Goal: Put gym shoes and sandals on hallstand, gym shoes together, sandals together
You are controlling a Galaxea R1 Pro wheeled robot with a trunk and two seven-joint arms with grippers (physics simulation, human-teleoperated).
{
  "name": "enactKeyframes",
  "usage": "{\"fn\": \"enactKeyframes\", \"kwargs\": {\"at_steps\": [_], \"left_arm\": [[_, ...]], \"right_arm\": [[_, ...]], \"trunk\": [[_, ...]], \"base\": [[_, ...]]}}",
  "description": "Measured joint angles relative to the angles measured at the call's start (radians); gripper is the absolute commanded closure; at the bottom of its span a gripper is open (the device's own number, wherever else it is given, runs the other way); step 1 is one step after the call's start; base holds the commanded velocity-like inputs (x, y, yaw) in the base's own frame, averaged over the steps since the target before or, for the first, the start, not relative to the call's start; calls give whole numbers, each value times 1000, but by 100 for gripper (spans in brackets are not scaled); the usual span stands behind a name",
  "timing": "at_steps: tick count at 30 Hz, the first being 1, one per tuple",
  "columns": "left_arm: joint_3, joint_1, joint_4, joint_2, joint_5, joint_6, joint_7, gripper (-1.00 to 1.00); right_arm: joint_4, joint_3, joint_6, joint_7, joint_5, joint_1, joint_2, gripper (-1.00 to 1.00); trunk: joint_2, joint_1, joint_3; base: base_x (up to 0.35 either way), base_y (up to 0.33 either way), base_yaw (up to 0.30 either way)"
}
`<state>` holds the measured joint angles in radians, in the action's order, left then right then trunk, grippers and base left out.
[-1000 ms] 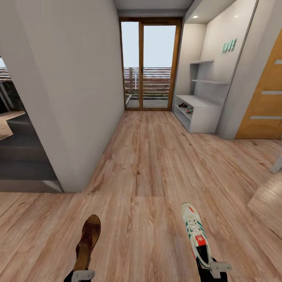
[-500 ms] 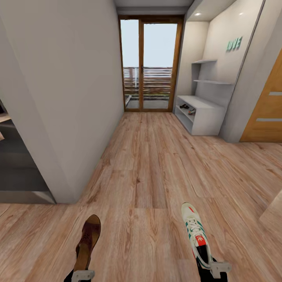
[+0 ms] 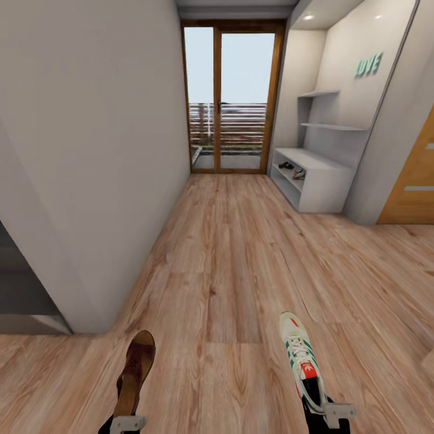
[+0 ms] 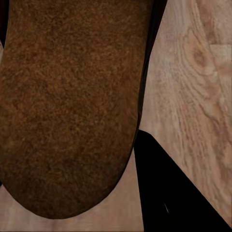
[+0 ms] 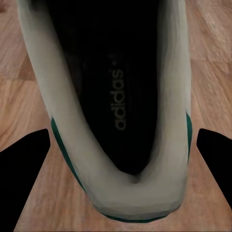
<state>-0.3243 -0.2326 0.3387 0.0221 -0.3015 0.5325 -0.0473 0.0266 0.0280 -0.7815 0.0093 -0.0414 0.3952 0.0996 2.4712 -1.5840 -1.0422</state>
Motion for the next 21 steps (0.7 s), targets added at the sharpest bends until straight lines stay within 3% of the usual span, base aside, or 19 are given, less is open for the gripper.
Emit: {"fn": "enactKeyframes", "kwargs": {"at_steps": [11,21], "left_arm": [[0,0,0,0,0,0,0,100],[0,0,0,0,0,0,0,100]], "right_arm": [[0,0,0,0,0,0,0,100],[0,0,0,0,0,0,0,100]], "trunk": [[0,0,0],[0,0,-15]], "base": [[340,0,0],[340,0,0]]}}
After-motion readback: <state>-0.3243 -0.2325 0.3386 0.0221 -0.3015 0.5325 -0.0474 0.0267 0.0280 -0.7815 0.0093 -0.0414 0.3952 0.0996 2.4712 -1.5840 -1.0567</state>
